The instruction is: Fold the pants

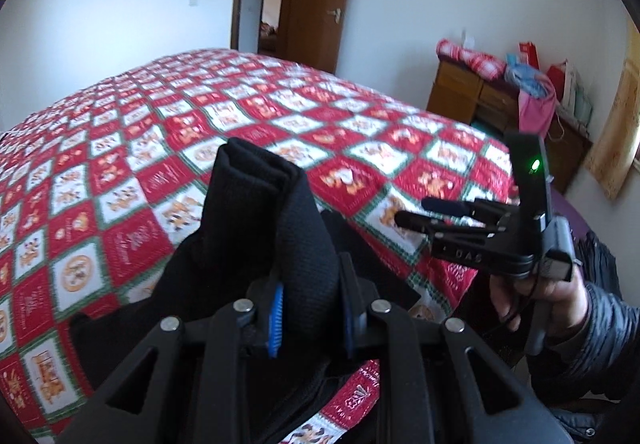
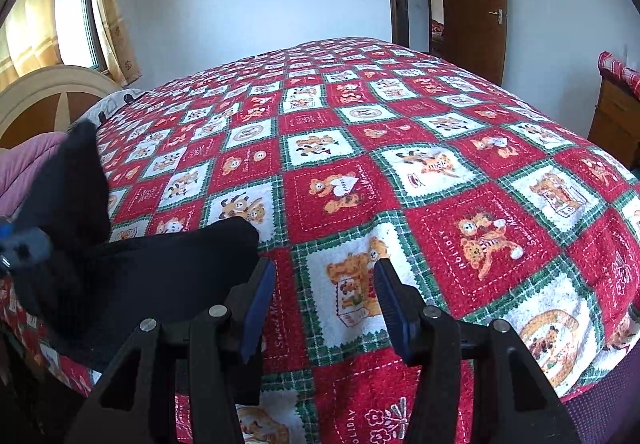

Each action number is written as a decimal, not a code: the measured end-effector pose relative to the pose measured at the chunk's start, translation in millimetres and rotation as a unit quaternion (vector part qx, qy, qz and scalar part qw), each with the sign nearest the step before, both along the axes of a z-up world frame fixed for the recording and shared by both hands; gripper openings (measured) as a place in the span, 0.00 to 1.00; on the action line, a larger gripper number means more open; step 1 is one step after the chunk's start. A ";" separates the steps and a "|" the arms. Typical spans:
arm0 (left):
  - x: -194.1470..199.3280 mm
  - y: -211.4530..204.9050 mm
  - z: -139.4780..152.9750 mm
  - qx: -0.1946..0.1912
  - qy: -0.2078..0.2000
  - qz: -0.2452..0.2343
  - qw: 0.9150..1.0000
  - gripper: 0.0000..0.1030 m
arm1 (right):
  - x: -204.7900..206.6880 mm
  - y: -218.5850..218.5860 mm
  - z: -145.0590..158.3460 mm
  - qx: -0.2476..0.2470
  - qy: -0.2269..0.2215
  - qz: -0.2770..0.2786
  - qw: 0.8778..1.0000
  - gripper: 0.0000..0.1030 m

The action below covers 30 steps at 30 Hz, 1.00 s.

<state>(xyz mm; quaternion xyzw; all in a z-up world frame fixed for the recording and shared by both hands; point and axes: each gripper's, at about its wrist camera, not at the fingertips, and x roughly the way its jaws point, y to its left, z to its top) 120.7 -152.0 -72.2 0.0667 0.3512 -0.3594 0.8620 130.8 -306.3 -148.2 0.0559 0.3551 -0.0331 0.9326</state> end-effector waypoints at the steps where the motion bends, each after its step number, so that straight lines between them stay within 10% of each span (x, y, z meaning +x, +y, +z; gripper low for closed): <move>1: 1.1 -5.1 -3.2 0.005 0.004 -0.004 1.000 0.23 | 0.1 -0.1 -0.6 0.000 0.000 -0.001 1.000 0.51; 12: 6.5 -50.1 -51.4 0.050 0.007 -0.020 0.999 0.29 | 2.9 -3.3 -6.6 0.031 0.003 0.011 0.999 0.52; 17: -14.0 -31.8 -32.5 -0.011 -0.018 -0.020 1.000 0.60 | 1.5 -6.6 -4.4 0.056 -0.010 0.015 0.998 0.52; 25: -29.7 45.7 -24.3 0.004 -0.121 0.106 0.987 0.83 | -7.6 5.1 8.7 0.121 -0.039 0.061 0.990 0.62; 30: -10.3 77.4 -53.1 0.015 -0.093 0.175 0.980 0.88 | -12.9 49.4 7.7 0.057 -0.034 0.113 0.991 0.62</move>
